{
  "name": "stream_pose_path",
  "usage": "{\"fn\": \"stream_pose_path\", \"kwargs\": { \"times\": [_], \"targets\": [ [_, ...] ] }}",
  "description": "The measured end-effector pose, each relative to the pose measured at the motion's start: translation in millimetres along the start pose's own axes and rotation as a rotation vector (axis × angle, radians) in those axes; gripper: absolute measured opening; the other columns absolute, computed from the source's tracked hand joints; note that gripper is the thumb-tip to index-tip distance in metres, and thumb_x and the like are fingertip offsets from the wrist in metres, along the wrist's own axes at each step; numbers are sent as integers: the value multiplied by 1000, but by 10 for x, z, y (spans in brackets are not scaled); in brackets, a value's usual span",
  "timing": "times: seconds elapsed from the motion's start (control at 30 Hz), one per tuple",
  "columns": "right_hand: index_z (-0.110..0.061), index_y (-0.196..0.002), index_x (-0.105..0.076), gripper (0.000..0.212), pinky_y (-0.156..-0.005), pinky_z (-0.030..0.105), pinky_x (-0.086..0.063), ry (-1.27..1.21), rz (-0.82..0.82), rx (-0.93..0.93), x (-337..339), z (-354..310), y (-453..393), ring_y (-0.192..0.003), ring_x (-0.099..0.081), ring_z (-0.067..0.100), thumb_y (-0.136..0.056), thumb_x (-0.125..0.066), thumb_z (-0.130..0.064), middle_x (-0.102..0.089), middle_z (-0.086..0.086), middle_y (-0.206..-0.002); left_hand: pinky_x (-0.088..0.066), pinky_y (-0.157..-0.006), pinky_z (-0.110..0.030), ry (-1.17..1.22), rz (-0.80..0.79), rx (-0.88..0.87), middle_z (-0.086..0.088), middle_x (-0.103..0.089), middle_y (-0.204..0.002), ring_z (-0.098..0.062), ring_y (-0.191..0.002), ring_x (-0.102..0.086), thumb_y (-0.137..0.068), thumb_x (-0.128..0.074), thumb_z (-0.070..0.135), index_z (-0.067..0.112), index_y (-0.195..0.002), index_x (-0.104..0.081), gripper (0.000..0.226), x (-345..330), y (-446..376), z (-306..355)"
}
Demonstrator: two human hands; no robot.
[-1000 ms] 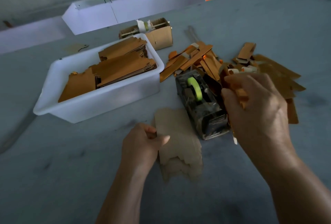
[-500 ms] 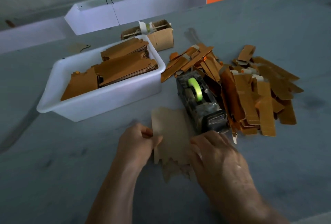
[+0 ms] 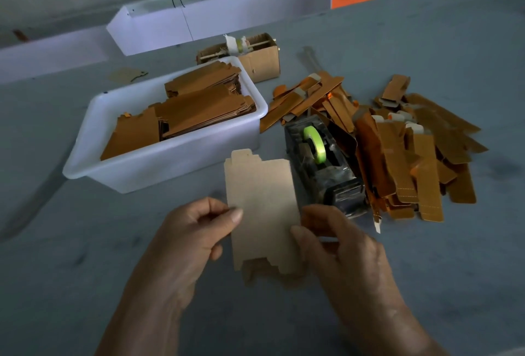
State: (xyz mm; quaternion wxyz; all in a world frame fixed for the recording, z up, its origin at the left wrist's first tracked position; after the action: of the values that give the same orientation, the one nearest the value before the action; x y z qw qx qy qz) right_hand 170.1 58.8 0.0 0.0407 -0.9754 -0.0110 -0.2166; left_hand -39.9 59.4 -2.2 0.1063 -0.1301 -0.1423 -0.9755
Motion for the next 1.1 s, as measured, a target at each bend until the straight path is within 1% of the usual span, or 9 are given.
{"fn": "stream_pose_path", "kwargs": {
  "times": [0.13, 0.23, 0.33, 0.43, 0.57, 0.77, 0.87, 0.97, 1.1],
  "targets": [
    [-30, -83, -66, 5, -58, 18, -54, -335, -63, -191, -145, 189, -30, -71, -66, 6, -78, -68, -31, -70, -9, -74, -35, -44, -17, 109, -121, -7, -2, -62, -71, -16, -61, -45, -60, -80, 35, 12, -78, -72, 31, -234, 81, 113],
    [-26, -81, -68, 3, -60, 25, -55, -500, -141, -266, -249, 248, -20, -74, -68, 17, -79, -69, -24, -71, 3, -77, -46, -55, -17, 141, -109, -17, 3, -75, -83, -12, -66, -66, -53, -82, 35, 18, -90, -74, 42, -366, 115, 175],
    [-28, -79, -68, 7, -64, 28, -55, -499, -148, -243, -213, 230, -26, -76, -66, 16, -77, -66, -34, -70, 1, -78, -49, -71, -24, 88, -50, -36, 6, -76, -85, -8, -79, -71, -70, -78, 23, 19, -95, -74, 25, -425, 108, 195],
    [-27, -79, -69, 29, -63, 21, -51, -405, -62, -198, -58, 237, -59, -75, -63, 5, -63, -63, -51, -69, -8, -78, -46, -71, -23, 82, -84, -45, 6, -76, -85, -6, -80, -70, -62, -76, 35, 18, -95, -74, 37, -476, 118, 193],
    [-27, -85, -65, 11, -53, 16, -45, -383, 24, -182, 54, 220, -79, -67, -62, 4, -76, -69, -29, -68, -10, -73, -48, -76, -26, 51, -115, -49, 7, -76, -86, -8, -83, -71, -75, -75, 26, 22, -94, -74, 19, -569, 148, 172],
    [-32, -82, -57, 12, -46, 12, -42, -279, 36, -98, 66, 105, -29, -55, -55, 0, -77, -67, -30, -61, -14, -68, -57, -70, -45, -47, 19, -88, 5, -74, -72, -15, -70, -70, -63, -67, 37, 37, -86, -70, 24, -544, 164, 199],
    [-33, -81, -54, 17, -49, 18, -47, -329, -10, -70, 33, -10, -4, -54, -60, 6, -74, -65, -45, -63, -8, -68, -57, -62, -51, -83, 70, -112, -1, -71, -68, -22, -67, -69, -61, -63, 36, 31, -84, -69, 25, -548, 179, 231],
    [-23, -87, -54, 36, -54, 26, -54, -424, -71, -38, 3, -101, 13, -59, -68, 16, -72, -57, -56, -69, 0, -71, -54, -53, -50, -86, 70, -162, 0, -65, -58, -17, -54, -61, -63, -63, 40, 23, -77, -67, 23, -629, 239, 292],
    [-21, -89, -56, 34, -58, 29, -57, -411, -48, -47, 35, -66, 3, -62, -69, 15, -73, -54, -50, -70, 0, -71, -45, -46, -39, -27, -74, -153, -5, -60, -57, -14, -52, -54, -77, -62, 43, 17, -77, -67, 26, -752, 286, 318]
  ]
}}
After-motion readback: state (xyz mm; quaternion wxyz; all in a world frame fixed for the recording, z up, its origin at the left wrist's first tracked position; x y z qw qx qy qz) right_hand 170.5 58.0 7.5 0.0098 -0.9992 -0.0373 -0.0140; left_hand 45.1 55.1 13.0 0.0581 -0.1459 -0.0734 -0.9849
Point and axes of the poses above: each hand's wrist, its own y-axis away from the middle knuckle, its own x-axis out of the back of the hand, z = x × y, the point moved 10 cm from there along -y, towards the middle knuckle
